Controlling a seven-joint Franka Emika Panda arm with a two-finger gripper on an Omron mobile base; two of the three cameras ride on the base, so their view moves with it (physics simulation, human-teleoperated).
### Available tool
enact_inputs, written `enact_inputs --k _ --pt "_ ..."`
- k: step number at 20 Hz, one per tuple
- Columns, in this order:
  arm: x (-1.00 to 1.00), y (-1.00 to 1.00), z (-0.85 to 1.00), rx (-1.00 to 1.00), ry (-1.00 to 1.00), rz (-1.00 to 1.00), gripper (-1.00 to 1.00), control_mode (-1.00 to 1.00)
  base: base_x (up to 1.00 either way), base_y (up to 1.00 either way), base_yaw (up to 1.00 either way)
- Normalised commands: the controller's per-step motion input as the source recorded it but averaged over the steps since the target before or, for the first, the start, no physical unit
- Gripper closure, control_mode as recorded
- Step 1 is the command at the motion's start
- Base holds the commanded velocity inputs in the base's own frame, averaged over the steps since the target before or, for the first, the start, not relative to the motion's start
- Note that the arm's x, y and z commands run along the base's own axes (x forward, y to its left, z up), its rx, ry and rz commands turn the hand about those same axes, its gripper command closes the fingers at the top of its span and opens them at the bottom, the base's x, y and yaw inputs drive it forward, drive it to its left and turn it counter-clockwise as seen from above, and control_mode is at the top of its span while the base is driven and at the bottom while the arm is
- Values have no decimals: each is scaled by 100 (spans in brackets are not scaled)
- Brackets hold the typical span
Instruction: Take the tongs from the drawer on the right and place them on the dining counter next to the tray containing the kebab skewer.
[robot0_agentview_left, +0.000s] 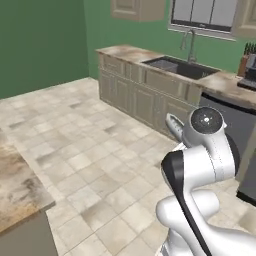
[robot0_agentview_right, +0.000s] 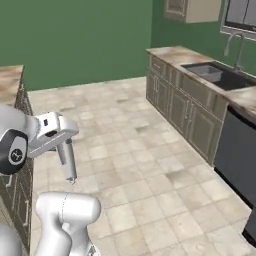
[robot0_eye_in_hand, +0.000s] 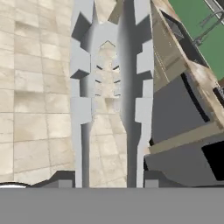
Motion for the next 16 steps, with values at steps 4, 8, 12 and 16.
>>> enact_inputs --k 4,8,12,16 --pt "0 0 0 0 0 0 100 100 83 -9 76" --pt "0 0 0 0 0 0 100 100 78 -18 73" --pt "0 0 0 0 0 0 100 100 97 -52 50" --pt "0 0 0 0 0 0 100 100 84 -73 36"
